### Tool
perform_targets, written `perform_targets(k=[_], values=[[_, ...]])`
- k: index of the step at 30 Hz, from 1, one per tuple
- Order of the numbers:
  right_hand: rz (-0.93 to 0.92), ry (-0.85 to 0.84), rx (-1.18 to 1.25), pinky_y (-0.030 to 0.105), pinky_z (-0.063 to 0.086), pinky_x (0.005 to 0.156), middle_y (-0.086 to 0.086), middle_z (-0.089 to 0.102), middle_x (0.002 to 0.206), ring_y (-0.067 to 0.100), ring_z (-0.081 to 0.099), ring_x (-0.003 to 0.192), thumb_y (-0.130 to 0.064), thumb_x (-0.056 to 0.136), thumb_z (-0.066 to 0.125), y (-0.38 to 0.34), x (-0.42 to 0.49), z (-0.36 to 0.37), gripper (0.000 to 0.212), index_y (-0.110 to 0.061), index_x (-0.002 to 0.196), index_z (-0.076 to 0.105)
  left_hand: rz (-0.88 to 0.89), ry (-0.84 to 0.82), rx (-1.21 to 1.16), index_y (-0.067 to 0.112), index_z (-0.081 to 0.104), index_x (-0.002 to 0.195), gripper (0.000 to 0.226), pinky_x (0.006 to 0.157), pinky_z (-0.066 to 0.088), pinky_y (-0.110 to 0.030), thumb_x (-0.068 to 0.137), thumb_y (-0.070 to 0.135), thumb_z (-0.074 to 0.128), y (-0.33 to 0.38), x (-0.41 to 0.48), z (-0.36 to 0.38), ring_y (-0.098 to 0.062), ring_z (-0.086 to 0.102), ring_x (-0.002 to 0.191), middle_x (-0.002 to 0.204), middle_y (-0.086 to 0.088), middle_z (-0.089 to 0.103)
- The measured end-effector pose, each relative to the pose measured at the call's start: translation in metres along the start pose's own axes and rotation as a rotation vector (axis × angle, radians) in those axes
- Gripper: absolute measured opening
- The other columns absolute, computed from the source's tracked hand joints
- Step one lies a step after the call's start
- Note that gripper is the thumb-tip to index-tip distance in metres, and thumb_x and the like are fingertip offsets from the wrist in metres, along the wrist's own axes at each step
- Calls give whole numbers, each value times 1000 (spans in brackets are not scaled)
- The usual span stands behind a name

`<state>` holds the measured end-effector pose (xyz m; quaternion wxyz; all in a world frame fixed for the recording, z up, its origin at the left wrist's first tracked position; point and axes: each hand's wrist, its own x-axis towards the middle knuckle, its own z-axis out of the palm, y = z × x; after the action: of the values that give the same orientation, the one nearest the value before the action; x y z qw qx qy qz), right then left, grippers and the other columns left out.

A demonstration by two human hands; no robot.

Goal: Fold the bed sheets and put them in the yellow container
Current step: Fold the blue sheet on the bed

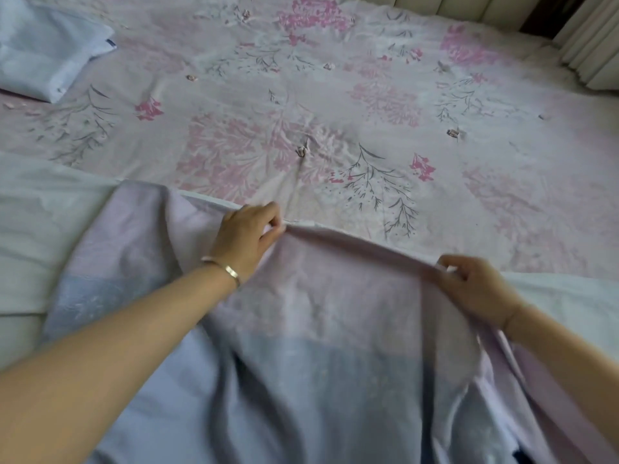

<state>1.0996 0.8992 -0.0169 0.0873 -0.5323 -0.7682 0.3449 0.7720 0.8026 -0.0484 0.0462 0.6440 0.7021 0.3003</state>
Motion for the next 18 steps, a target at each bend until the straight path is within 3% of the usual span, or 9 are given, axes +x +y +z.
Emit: perform_targets(k=[1,2,4,7,10,11,13,15,18], values=[[18,51,39,21,33,47,-7,42,46,2,36,47,-35,82,68,-1,5,-7,37,-10,60,52,-39,-47,68,13,58,86,13,72,31,-31,89,25,52,10,11,3,-29,56,85,84,-5,61],[53,-17,6,24,36,51,-5,45,51,5,40,52,-44,75,68,-3,8,-8,40,-10,60,53,-120,-140,145,17,60,98,11,81,32,-33,89,19,53,19,17,10,-28,53,99,99,-5,60],[200,-287,-119,24,43,57,-5,57,59,8,49,58,-52,70,70,-2,1,2,42,-13,62,58,-264,-305,278,25,49,126,36,103,25,-32,91,17,48,36,13,27,-25,38,125,131,-5,47],[260,-379,-65,24,51,68,2,70,78,11,61,68,-56,70,71,4,-28,3,47,-10,81,67,-160,-299,224,21,23,147,54,115,12,-35,95,35,30,78,-17,52,-22,19,141,153,-3,24],[298,-355,85,19,45,63,0,62,75,9,55,66,-51,71,72,19,-61,-27,43,-11,83,63,64,-378,76,21,37,143,70,109,21,-31,91,56,4,134,-58,70,-22,42,132,145,-2,42],[299,-370,120,21,44,64,-1,59,74,10,53,66,-55,66,73,26,-72,-36,47,-12,82,62,72,-426,56,24,33,144,82,110,20,-30,86,65,-8,149,-73,76,-22,40,133,147,-1,40],[301,-416,54,22,45,70,-6,62,80,9,57,71,-65,61,72,41,-95,-49,54,-17,85,62,-69,-599,62,34,2,149,97,116,6,-35,66,77,-25,168,-99,85,-22,12,144,157,4,11],[351,-541,-118,23,48,73,-3,67,87,10,60,76,-61,71,69,54,-114,-52,52,-15,93,66,-205,-615,48,41,-23,141,82,116,-1,-41,67,76,-13,180,-108,87,-22,-6,145,158,6,-9],[376,-527,-35,19,45,69,2,64,83,11,57,73,-43,85,64,61,-131,-53,42,-2,98,67,-222,-523,-49,46,-36,128,73,117,6,-44,72,78,-2,211,-97,78,-21,-4,145,156,4,-19]])
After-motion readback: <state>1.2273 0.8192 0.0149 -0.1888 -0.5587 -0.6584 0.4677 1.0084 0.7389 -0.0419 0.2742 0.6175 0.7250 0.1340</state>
